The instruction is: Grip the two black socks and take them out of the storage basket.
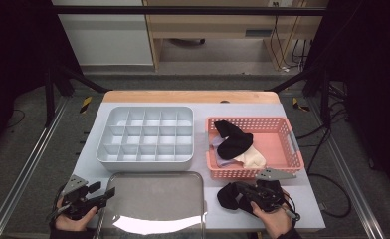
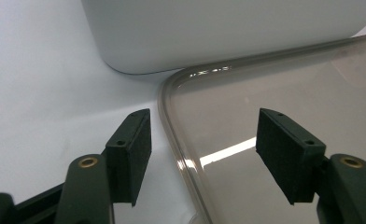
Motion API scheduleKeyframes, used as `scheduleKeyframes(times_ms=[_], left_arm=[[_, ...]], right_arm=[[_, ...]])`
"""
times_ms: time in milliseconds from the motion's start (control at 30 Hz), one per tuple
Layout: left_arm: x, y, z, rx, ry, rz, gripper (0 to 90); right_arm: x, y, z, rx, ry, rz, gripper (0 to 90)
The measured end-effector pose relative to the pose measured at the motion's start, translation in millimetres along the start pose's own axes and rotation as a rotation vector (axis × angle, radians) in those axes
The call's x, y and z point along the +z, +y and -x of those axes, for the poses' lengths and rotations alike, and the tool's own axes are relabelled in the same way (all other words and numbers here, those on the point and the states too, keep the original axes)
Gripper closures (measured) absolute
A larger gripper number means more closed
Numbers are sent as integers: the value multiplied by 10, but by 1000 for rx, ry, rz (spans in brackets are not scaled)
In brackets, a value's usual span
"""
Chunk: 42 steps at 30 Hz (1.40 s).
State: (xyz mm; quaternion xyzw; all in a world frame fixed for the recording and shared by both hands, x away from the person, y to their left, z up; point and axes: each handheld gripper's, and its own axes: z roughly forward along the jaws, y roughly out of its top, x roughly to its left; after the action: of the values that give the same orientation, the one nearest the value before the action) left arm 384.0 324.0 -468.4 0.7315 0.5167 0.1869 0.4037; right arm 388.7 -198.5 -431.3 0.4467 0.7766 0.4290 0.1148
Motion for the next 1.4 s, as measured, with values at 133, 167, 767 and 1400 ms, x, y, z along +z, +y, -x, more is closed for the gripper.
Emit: scheduleKeyframes(times_ms=[133, 167, 767, 1400], left_arm=[[2, 0, 3, 1, 0, -2, 352], [2, 0, 3, 1, 0, -2, 352], [2, 1, -2, 0, 0, -1, 345], [21, 12, -3, -8, 1, -5, 340]], right_arm=[[131, -63, 28, -10, -34, -20, 850], [157, -72, 36, -15, -40, -22, 846], [136, -43, -11, -56, -113, 32, 618], [-22, 501, 0, -74, -169, 166, 580]])
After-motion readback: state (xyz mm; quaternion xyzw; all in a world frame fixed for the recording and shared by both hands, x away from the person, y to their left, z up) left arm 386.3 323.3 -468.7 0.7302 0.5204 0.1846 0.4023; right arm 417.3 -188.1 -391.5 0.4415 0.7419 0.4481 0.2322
